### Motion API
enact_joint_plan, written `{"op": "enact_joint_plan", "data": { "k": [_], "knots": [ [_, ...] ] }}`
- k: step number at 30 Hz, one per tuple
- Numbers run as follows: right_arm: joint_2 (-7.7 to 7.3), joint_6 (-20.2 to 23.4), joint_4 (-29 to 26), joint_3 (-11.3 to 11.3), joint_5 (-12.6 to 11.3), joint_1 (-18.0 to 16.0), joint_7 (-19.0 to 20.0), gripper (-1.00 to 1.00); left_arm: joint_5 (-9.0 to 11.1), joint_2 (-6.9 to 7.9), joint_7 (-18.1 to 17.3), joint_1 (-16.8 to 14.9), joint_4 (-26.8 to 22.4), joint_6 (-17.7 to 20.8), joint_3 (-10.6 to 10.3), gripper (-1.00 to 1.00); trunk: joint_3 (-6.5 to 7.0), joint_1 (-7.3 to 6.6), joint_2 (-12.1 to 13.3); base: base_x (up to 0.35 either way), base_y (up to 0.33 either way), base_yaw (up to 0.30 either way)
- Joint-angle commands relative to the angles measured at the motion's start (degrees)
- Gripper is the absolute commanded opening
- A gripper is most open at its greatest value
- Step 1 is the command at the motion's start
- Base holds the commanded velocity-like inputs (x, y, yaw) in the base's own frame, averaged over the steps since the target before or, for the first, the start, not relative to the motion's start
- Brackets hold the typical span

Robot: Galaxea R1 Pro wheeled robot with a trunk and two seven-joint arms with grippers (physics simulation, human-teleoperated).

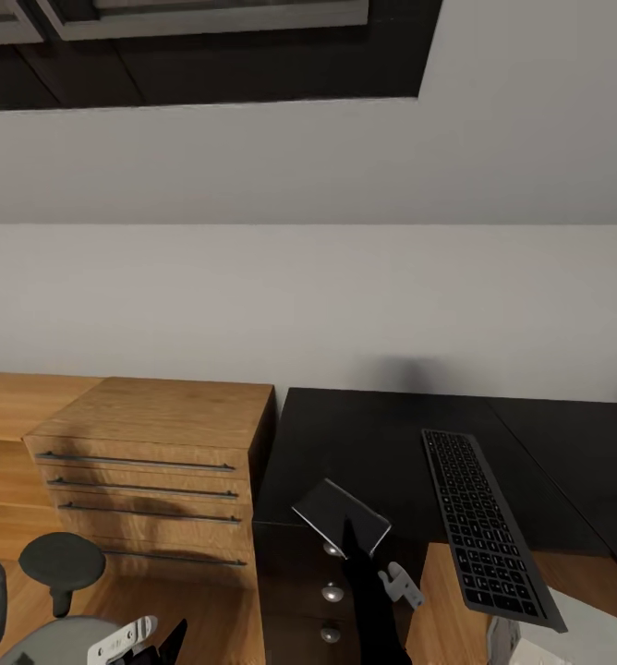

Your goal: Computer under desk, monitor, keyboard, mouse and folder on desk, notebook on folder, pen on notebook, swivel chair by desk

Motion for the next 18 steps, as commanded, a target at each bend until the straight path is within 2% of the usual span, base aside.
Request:
{"op": "enact_joint_plan", "data": {
  "k": [1,8,18],
  "knots": [
    [0.00,-0.28,-0.01,0.11,-0.35,-0.04,-0.07,1.00,0.49,-0.06,-0.14,0.00,-0.08,0.41,0.15,1.00,-0.05,-0.02,-0.03,-0.235,0.000,0.000],
    [0.00,-0.22,0.04,0.11,-0.35,-0.04,-0.08,1.00,0.49,-0.06,-0.14,0.00,-0.08,0.42,0.15,1.00,-0.05,-0.02,-0.03,-0.219,0.000,0.000],
    [0.00,-0.19,0.04,0.11,-0.35,-0.04,-0.08,1.00,0.49,-0.06,-0.14,0.00,-0.08,0.45,0.15,1.00,-0.05,-0.02,-0.03,-0.027,0.000,0.000]
  ]
}}
